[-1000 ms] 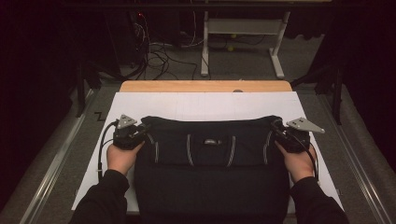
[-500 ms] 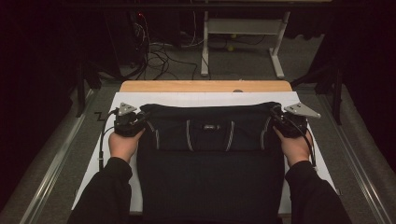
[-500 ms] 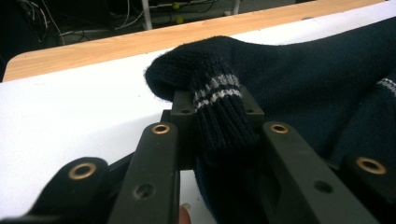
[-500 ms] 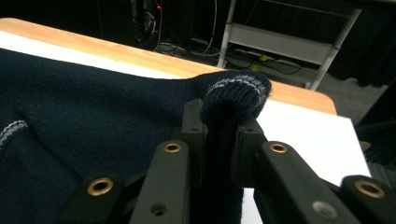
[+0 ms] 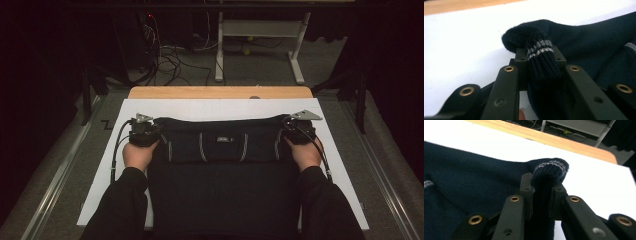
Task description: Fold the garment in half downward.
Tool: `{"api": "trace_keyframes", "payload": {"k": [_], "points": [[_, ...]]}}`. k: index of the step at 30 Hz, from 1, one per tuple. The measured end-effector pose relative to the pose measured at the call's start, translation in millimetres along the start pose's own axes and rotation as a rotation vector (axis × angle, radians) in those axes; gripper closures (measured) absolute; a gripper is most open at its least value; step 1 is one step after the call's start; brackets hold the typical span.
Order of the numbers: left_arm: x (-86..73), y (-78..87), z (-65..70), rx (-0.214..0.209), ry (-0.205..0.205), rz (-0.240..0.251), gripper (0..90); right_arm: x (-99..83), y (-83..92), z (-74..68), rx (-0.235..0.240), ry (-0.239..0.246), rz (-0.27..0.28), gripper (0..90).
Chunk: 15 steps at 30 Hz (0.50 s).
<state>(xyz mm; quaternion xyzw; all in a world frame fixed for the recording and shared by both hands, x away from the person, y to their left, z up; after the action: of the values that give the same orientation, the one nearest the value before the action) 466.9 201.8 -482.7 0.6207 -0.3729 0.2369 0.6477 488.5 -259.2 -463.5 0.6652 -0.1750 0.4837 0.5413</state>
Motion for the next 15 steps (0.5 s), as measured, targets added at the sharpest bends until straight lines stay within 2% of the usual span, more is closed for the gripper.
{"api": "trace_keyframes", "payload": {"k": [1, 3, 4, 5, 6, 7, 9, 10, 11, 14, 15], "points": [[-0.3, -1.1, 0.9, -0.004, 0.007, -0.002, 69.6, -0.9, -1.0, -0.3, 0.004, -0.013, -0.003, 76.8], [-0.1, -1.4, 1.8, -0.01, 0.015, -0.002, 62.5, -1.7, -2.3, -0.1, 0.008, -0.022, -0.005, 75.2], [-0.1, -0.8, 2.2, -0.01, 0.021, -0.005, 56.8, -4.2, -3.8, 0.4, 0.019, -0.058, -0.02, 65.4], [-0.1, 0.0, 1.5, -0.013, 0.029, -0.011, 50.6, -5.5, -4.4, 1.3, 0.024, -0.075, -0.027, 59.3], [-0.1, 0.0, 1.5, -0.013, 0.029, -0.011, 45.2, -5.5, -4.4, 1.3, 0.024, -0.075, -0.027, 59.3], [0.4, 3.6, -1.1, -0.015, 0.052, -0.013, 41.3, -6.6, -2.3, 3.5, 0.021, -0.095, -0.024, 50.4], [0.3, 6.3, -2.1, -0.03, 0.064, -0.002, 38.0, -7.0, 3.6, 5.3, 0.02, -0.109, -0.007, 44.3], [-0.1, 8.9, -3.2, -0.041, 0.071, 0.001, 38.0, -7.0, 3.6, 5.3, 0.02, -0.109, -0.007, 44.3], [-1.5, 15.0, -3.9, -0.061, 0.078, 0.009, 35.5, -8.0, 10.0, 4.9, 0.045, -0.122, 0.005, 38.6], [-4.5, 21.7, -2.9, -0.079, 0.078, 0.025, 32.4, -10.4, 16.7, 1.2, 0.072, -0.125, 0.019, 34.9], [-9.3, 28.2, 0.5, -0.114, 0.08, 0.019, 30.2, -14.0, 23.5, -4.3, 0.088, -0.11, 0.033, 31.0]]}}
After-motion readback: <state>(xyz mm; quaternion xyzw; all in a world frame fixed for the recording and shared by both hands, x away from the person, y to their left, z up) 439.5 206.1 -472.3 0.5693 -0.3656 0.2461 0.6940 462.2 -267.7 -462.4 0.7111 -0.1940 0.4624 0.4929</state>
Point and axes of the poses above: each handheld gripper's, and its own axes: y roughly backward along the jaws, x roughly out of its top, z roughly to its right, the point moved 5 cm from there along -y, roughly forward along the jaws, and after that the axes turned 11 degrees about x, right-handed, at the moved point
